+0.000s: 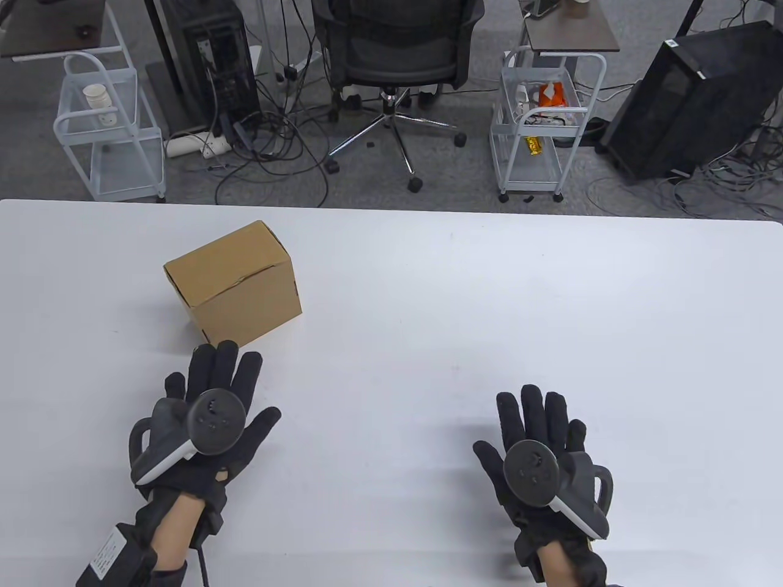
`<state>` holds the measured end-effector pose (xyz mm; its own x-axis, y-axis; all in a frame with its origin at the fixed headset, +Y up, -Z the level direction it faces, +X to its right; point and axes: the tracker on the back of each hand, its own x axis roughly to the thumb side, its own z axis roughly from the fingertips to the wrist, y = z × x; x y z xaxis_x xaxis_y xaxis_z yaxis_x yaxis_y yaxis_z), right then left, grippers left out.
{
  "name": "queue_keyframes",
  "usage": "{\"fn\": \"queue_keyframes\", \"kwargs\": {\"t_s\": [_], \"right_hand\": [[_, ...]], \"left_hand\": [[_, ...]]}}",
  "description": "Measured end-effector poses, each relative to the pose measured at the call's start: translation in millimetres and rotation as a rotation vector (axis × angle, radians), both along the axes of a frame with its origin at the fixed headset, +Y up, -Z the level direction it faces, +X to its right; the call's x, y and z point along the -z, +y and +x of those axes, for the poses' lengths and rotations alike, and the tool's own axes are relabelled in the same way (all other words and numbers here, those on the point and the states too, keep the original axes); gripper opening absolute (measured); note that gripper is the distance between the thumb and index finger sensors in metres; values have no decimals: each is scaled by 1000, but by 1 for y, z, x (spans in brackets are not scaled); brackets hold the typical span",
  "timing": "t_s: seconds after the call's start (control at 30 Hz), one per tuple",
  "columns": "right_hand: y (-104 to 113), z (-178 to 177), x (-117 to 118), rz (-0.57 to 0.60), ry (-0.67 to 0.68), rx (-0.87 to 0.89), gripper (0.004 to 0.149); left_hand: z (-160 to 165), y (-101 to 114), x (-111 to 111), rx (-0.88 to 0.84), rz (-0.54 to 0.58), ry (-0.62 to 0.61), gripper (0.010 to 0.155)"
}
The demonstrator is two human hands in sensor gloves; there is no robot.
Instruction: Open four flaps of mailer box and unpack office supplies
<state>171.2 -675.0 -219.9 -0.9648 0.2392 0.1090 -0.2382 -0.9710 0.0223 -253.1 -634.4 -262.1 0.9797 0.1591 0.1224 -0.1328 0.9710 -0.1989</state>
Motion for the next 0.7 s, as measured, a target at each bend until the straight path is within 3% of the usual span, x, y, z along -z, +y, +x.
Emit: {"fn": "queue_keyframes", "kwargs": {"t_s": [0.43, 0.7], "right_hand": [[1, 9, 0, 40, -60, 4, 74], [0, 11, 2, 27, -76, -15, 74]], "left_hand": [[-37, 37, 74, 47, -48, 116, 85], [-61, 43, 120, 28, -100, 175, 89]]}}
